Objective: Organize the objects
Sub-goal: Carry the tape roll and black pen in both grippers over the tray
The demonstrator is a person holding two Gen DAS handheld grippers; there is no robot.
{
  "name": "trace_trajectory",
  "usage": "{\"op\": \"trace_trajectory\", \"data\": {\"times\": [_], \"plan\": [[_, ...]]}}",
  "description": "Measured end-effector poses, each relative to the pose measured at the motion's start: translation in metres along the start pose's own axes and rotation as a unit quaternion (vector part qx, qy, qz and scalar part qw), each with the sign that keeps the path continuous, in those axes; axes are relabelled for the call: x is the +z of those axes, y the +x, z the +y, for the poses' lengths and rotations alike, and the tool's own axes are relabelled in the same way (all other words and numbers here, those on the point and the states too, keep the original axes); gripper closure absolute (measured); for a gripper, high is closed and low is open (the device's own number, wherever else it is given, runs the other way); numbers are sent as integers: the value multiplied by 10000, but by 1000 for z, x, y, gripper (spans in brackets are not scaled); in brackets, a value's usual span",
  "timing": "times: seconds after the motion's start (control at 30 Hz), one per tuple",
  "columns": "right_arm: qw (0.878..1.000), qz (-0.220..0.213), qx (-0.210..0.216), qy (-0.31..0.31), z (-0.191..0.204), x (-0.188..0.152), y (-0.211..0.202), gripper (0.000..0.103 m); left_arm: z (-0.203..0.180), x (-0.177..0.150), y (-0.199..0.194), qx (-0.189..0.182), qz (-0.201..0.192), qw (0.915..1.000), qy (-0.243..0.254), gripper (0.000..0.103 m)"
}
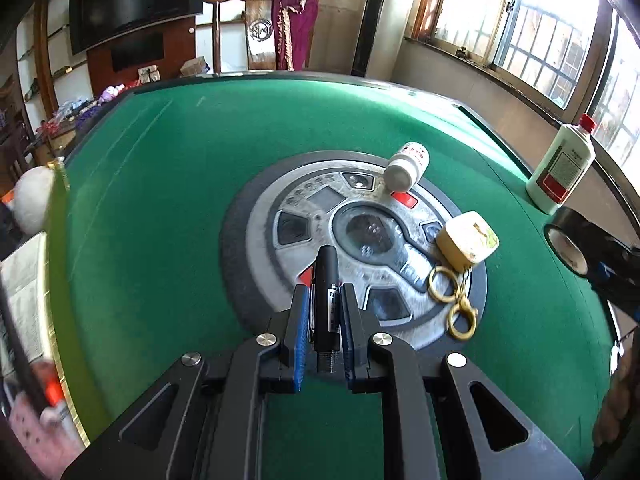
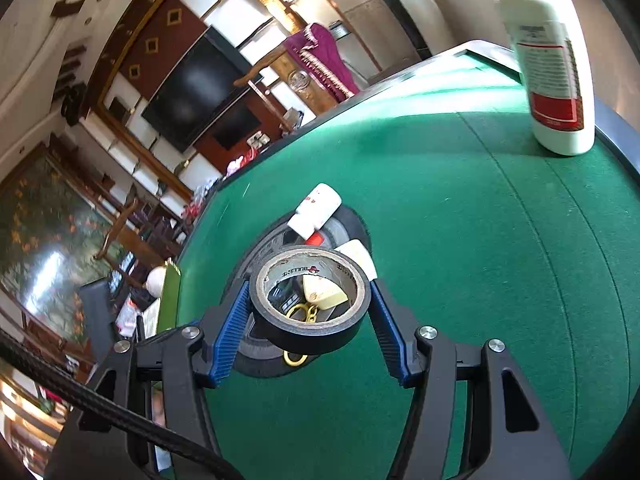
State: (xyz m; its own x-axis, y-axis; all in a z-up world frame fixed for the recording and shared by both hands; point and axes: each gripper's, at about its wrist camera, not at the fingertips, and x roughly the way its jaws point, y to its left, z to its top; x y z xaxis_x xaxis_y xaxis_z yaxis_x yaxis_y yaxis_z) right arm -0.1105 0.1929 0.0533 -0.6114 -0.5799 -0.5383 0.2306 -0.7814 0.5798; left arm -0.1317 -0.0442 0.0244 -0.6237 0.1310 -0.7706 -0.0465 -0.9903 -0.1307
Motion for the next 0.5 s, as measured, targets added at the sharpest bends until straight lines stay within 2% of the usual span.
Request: {"op": "trace_trajectory", "data": {"times": [0.3,0.5], "plan": [[9974,182,-112,-688,35,-21,17,45,21,-21,-57,456,-847,9952,178,91],[9943,412,14,-979,67,-48,33,44,30,-26,-65,445,-984,9940,162,91]]}}
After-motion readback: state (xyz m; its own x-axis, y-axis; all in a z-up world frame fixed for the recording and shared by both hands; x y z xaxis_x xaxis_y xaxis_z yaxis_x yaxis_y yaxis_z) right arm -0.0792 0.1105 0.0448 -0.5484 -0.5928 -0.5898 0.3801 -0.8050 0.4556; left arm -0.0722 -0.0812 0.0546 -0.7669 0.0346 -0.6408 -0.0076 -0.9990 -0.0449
